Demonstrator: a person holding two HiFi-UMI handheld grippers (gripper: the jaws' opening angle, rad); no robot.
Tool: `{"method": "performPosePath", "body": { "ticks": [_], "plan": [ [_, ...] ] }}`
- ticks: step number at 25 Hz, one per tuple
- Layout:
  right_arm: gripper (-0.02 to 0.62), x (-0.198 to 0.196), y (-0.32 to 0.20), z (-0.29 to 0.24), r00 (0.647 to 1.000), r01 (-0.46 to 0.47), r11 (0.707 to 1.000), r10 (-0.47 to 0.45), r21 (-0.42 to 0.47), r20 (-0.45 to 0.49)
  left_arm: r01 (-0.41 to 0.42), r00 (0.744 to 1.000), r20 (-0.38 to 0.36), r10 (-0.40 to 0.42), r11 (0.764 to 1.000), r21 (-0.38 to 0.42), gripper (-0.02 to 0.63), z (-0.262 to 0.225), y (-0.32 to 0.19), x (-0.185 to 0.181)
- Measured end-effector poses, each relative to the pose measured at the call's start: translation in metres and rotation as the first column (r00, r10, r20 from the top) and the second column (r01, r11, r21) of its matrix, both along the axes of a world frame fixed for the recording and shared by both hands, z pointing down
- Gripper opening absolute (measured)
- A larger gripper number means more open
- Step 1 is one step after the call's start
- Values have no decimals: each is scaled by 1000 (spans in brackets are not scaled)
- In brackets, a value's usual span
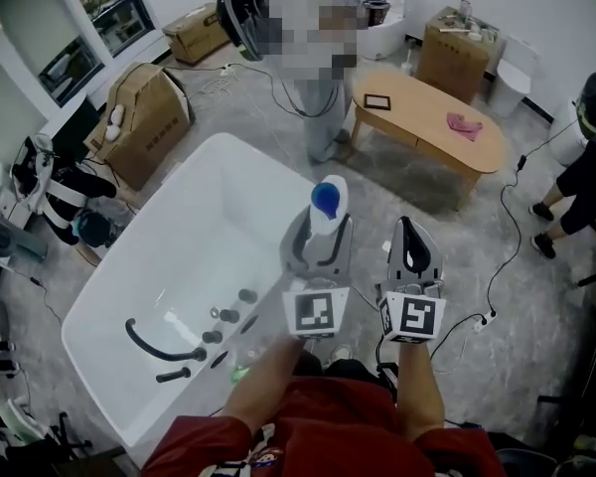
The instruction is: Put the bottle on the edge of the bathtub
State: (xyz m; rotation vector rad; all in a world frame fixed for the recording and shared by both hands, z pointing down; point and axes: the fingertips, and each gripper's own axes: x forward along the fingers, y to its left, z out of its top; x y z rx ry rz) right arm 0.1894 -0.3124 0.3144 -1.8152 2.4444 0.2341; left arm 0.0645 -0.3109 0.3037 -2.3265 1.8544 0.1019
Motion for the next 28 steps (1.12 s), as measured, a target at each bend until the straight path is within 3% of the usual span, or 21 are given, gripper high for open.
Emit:
{"method": "performPosePath", "body": {
  "ticks": [3, 13, 28],
  "plan": [
    [12, -3, -10, 9, 1000, 17, 1000, -17, -9, 5, 20, 1000, 24, -20, 1000, -8, 241, 9, -8, -6],
    [12, -36, -54, 45, 999, 43, 997, -44, -65, -22, 38, 999, -10, -39, 997, -70, 241, 52, -52, -37],
    [12, -115, -132, 96, 990, 92, 975, -112, -204, -86, 66, 998, 17, -64, 976, -209, 241, 141, -123, -110]
  ]
}}
